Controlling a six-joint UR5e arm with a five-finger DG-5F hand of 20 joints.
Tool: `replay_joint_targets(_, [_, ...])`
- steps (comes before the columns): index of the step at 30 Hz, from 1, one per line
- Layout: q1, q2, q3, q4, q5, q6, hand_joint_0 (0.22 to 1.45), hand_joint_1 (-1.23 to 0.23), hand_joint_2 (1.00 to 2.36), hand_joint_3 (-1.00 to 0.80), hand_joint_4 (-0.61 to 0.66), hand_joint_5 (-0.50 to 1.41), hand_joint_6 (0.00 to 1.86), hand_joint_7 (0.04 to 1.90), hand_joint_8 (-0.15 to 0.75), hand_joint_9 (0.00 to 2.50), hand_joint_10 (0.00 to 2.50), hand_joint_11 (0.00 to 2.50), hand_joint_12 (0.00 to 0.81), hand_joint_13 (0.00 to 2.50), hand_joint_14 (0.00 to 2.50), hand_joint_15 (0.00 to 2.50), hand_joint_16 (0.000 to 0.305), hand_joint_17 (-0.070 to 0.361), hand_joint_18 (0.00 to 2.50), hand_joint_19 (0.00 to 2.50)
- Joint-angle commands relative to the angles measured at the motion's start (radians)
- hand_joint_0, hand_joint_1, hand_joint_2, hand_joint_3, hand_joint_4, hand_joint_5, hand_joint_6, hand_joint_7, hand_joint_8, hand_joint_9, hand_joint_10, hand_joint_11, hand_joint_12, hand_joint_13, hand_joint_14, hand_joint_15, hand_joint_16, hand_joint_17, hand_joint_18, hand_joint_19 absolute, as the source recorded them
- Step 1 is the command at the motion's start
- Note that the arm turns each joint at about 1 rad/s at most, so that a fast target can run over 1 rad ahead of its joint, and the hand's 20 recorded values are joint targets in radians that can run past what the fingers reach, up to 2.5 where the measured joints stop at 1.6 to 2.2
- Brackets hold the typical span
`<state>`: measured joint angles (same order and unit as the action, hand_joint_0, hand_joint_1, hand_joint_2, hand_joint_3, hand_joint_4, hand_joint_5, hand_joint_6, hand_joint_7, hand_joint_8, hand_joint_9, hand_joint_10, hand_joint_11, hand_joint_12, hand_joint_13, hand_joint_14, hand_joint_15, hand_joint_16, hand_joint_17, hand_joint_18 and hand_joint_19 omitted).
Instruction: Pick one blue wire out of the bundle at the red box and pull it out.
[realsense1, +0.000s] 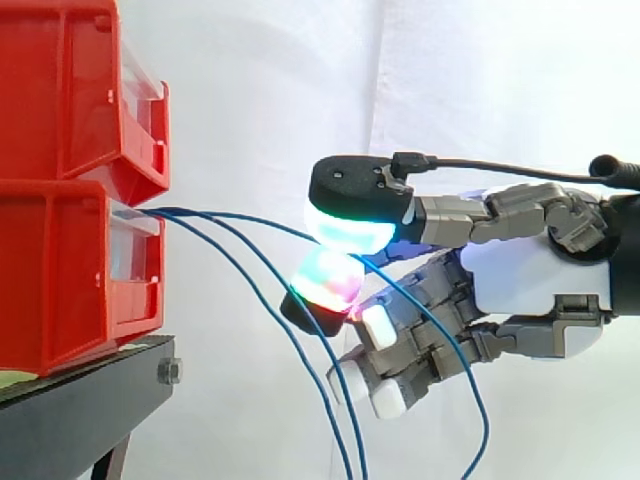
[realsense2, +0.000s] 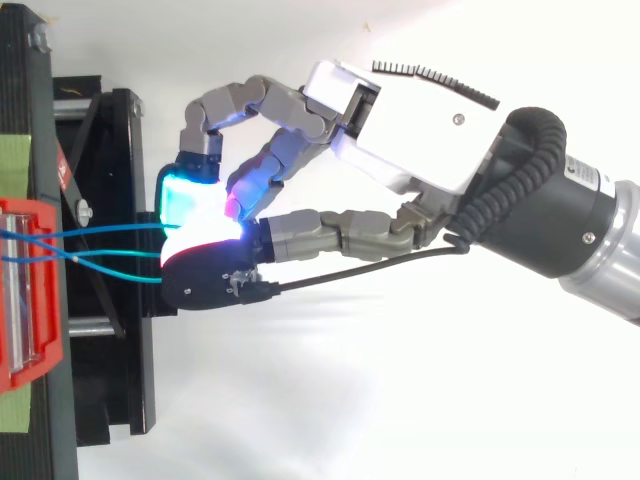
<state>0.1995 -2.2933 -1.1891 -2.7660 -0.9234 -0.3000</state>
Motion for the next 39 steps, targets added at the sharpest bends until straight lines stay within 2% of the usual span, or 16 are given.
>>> replay_joint_targets(1, [0.0, 0.0, 0.0, 0.002, 0.0, -0.001, 0.6, -0.67, 1.01, -0.34, 0.16, -0.12, 0.86, 1.19, 0.323, 1.29, 0.02, 0.76, 0.383, 1.06, 0.02, 0.5, 0.049, 0.111, 0.85, 0.64])
replay_joint_targets(9, [0.0, 0.0, 0.0, -0.001, 0.0, -0.001, 0.61, -0.78, 1.02, -0.21, 0.17, -0.12, 0.89, 1.21, 0.328, 1.3, 0.02, 0.78, 0.389, 1.07, 0.02, 0.5, 0.051, 0.116, 0.87, 0.64])
replay_joint_targets(23, [0.0, 0.008, 0.005, -0.004, 0.0, -0.002, 0.59, -0.74, 1.02, -0.1, 0.03, -0.09, 0.89, 1.26, 0.274, 1.36, 0.02, 0.72, 0.405, 1.08, 0.02, 0.47, 0.055, 0.124, 0.9, 0.61])
replay_joint_targets(31, [0.0, 0.031, 0.005, -0.061, -0.006, -0.004, 0.6, -0.74, 1.01, -0.08, 0.01, -0.08, 0.88, 1.27, 0.278, 1.38, 0.02, 0.69, 0.421, 1.04, 0.01, 0.46, 0.058, 0.131, 0.89, 0.59])
replay_joint_targets(32, [0.0, 0.046, 0.003, -0.092, -0.006, -0.004, 0.6, -0.74, 1.01, -0.08, 0.01, -0.08, 0.88, 1.27, 0.275, 1.38, 0.02, 0.69, 0.422, 1.04, 0.01, 0.46, 0.059, 0.132, 0.88, 0.59])
replay_joint_targets(35, [0.0, 0.06, 0.005, -0.147, -0.008, -0.001, 0.6, -0.75, 1.01, -0.07, 0.01, -0.08, 0.88, 1.26, 0.281, 1.38, 0.02, 0.69, 0.424, 1.02, 0.01, 0.44, 0.059, 0.132, 0.87, 0.58])
replay_joint_targets(39, [0.0, 0.063, 0.005, -0.167, -0.018, 0.001, 0.6, -0.75, 1.01, -0.08, 0.02, -0.08, 0.88, 1.26, 0.283, 1.36, 0.02, 0.68, 0.427, 1.0, 0.02, 0.45, 0.059, 0.132, 0.86, 0.58])
